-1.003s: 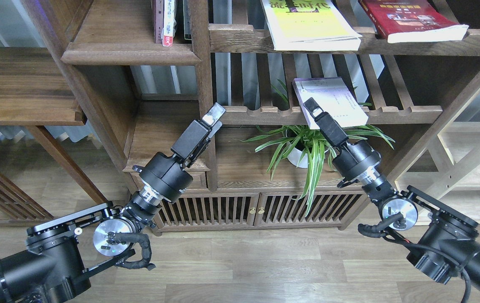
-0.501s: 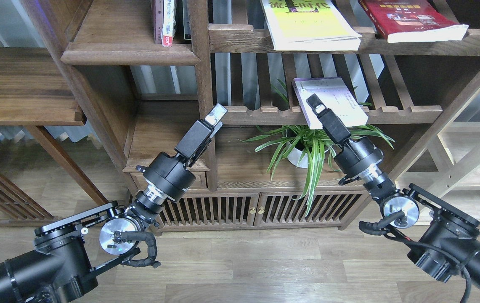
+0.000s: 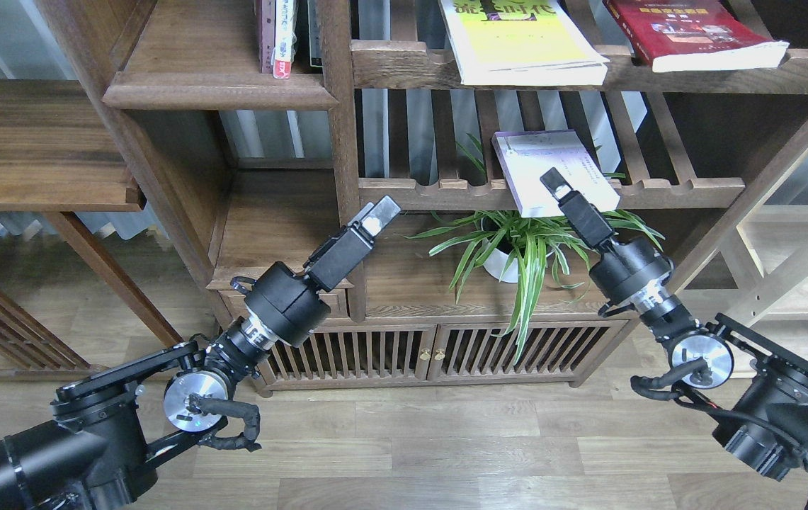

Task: Organize books on shelf
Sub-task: 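Move the right gripper toward the white book on the middle shelf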

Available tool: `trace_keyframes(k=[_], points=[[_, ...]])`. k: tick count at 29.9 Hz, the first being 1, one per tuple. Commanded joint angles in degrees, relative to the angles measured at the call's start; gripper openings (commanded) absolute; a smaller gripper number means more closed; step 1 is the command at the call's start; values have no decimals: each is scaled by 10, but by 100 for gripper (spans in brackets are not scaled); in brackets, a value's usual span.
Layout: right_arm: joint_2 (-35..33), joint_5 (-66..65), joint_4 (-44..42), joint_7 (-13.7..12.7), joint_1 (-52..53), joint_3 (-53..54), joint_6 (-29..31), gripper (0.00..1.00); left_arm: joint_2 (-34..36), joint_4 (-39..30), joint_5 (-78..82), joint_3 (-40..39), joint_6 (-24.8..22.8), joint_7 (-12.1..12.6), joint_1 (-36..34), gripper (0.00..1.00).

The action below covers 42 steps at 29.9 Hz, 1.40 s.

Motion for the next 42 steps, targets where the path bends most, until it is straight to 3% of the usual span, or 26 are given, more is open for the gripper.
trace_keyframes(k=[1,10,42], points=[[6,0,-1,-2,-4,-2,0,100,-2,-1,1,0,0,0,-1,99],[21,0,-3,-3,-51,9,0,100,5,4,0,0,0,0,1,99],[88,88,-3,-5,-48,6,-2,100,12,8,-4,-85,0,0,52,99]])
